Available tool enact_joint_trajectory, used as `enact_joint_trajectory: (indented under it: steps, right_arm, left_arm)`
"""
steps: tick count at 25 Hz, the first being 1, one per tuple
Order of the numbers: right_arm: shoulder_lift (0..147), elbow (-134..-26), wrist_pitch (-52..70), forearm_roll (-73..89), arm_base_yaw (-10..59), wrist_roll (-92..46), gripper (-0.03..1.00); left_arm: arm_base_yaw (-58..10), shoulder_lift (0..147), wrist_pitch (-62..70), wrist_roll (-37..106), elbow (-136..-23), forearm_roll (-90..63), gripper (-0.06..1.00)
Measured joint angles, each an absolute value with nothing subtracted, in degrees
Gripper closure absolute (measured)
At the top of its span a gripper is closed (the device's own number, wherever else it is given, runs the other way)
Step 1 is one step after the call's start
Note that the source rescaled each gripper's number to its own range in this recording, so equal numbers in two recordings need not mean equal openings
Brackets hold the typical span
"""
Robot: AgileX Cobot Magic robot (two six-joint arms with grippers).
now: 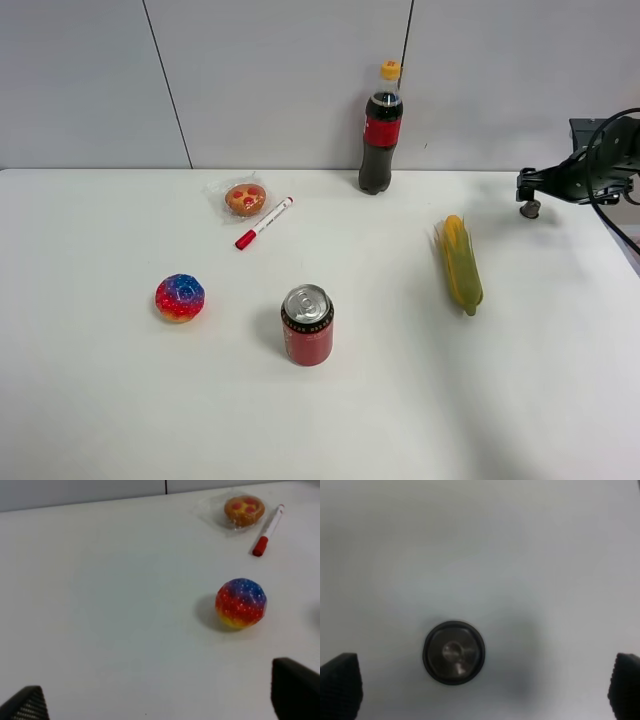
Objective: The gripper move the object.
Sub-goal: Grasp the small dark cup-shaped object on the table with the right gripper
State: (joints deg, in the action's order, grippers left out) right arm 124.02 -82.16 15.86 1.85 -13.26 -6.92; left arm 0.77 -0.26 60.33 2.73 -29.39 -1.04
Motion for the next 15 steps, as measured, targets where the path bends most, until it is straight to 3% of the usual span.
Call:
enact_joint_trajectory:
  steps: [15]
  right_arm:
    - [127.93, -82.45, 11.7, 1.85, -10.88, -7.83, -0.03]
  left_arm:
    - [0.77, -0.27, 60.33, 2.71, -29.39, -1.04, -0.06]
